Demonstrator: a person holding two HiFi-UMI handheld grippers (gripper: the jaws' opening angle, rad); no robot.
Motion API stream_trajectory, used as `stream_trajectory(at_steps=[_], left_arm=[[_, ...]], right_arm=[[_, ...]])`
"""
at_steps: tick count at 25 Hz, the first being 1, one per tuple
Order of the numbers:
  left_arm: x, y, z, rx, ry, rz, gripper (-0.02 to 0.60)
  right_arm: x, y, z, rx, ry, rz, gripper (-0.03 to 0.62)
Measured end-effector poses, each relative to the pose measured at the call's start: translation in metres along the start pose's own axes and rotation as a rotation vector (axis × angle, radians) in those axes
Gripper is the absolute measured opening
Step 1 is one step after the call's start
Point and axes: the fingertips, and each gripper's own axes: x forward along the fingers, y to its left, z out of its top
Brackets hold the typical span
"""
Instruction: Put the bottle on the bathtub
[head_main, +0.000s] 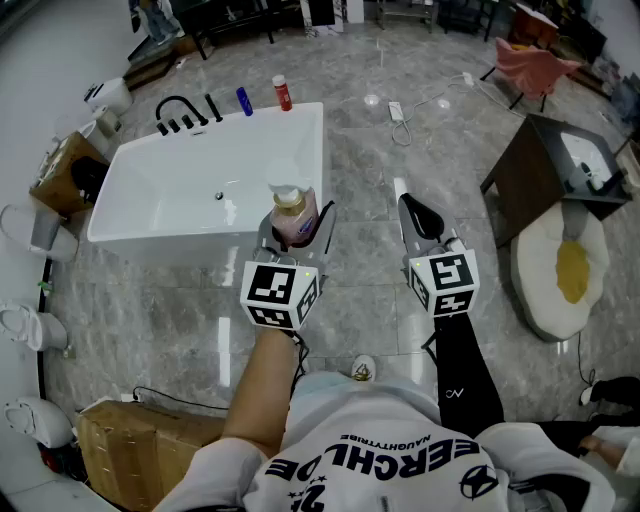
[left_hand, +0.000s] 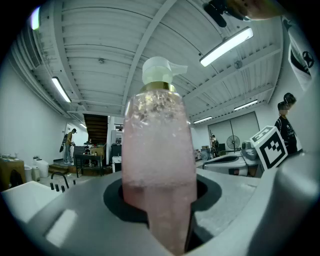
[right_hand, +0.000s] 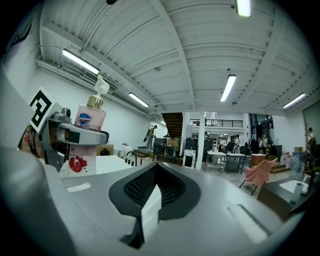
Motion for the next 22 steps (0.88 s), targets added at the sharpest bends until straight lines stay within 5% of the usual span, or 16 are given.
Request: stream_trajectory(at_steps=[13, 22], left_arm=[[-0.019, -0.001, 0.002, 0.016, -0.017, -0.011, 0.190], [-0.044, 0.044, 0.006, 0.011, -0.041, 0.025, 0.190]], right_arm=[[-0.006, 0.033, -0.003, -0.026, -0.008, 0.074, 0.029], [0.018, 0.060, -0.002, 0.004, -0.004, 0.062, 0.029]])
